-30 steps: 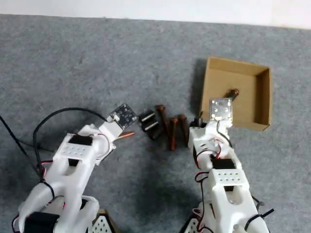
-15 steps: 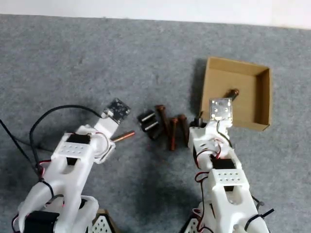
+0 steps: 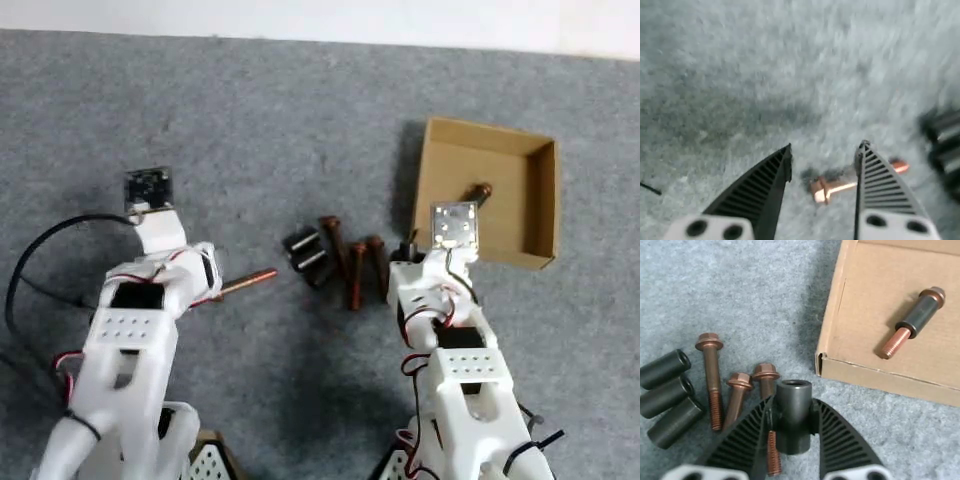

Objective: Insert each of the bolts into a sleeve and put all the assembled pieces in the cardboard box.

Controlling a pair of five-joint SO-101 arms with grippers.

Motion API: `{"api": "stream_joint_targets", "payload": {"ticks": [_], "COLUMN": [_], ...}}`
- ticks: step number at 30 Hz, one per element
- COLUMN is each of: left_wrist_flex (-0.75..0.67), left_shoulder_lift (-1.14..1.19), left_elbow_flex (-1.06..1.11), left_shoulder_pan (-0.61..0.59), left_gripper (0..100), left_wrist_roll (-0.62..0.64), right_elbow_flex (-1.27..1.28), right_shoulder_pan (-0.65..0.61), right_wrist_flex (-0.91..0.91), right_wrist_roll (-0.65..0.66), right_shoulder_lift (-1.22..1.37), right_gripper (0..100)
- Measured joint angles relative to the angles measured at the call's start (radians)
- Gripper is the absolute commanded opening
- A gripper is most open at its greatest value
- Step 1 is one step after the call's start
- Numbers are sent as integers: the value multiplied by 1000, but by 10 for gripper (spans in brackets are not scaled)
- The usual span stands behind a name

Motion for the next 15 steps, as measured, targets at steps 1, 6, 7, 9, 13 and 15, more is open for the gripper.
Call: {"api": "stream_joint_targets", "payload": {"ticks": [1,6,7,9,13,15], "left_wrist_flex": [0,0,0,0,-21,-23], "left_shoulder_lift": [-28,-192,-235,-321,-489,-552], "left_elbow_flex": [15,133,163,239,354,368], "left_shoulder_pan": [0,112,146,213,279,279], "left_gripper": [202,114,101,98,175,226], "left_wrist_roll": [15,157,195,261,359,374], "right_elbow_flex": [0,0,0,0,0,0], "right_shoulder_pan": [0,0,0,0,0,0], "right_wrist_flex": [0,0,0,0,0,0], "right_wrist_roll": [0,0,0,0,0,0], "right_shoulder_lift": [0,0,0,0,0,0], "right_gripper": [5,5,5,5,5,5]}}
